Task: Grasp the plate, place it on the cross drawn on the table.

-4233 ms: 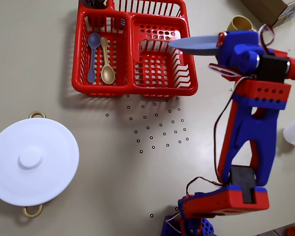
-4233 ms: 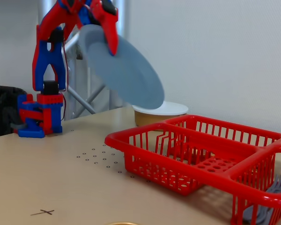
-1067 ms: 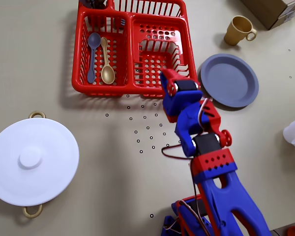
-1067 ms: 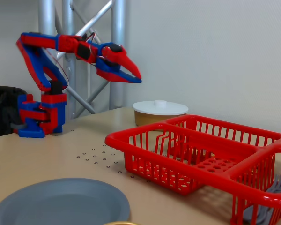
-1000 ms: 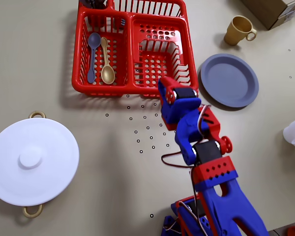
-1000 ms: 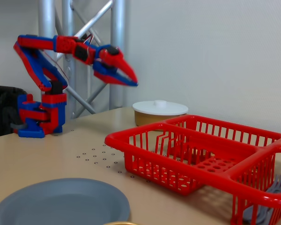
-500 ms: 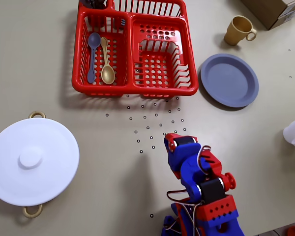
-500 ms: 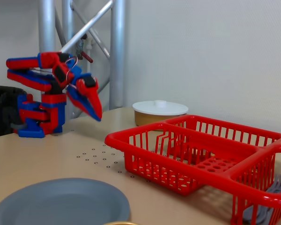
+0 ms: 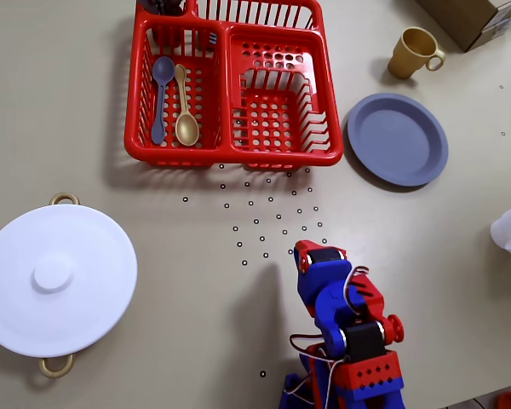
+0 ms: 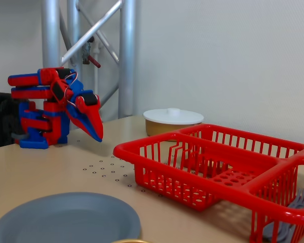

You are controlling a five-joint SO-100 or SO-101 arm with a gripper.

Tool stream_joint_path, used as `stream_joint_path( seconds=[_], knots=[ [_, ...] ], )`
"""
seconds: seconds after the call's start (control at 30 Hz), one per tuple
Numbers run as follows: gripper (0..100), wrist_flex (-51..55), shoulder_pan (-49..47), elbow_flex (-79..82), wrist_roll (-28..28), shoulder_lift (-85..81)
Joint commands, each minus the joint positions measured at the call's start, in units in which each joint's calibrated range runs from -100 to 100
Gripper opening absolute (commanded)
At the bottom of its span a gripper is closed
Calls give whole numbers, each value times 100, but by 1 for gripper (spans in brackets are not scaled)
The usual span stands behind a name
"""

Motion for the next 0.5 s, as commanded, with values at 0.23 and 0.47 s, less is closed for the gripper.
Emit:
stream_joint_path(
  seconds=[0.23,0.47],
  knots=[
    [0,-151,212,235,59,-59],
    [0,83,219,235,44,-59]
  ],
)
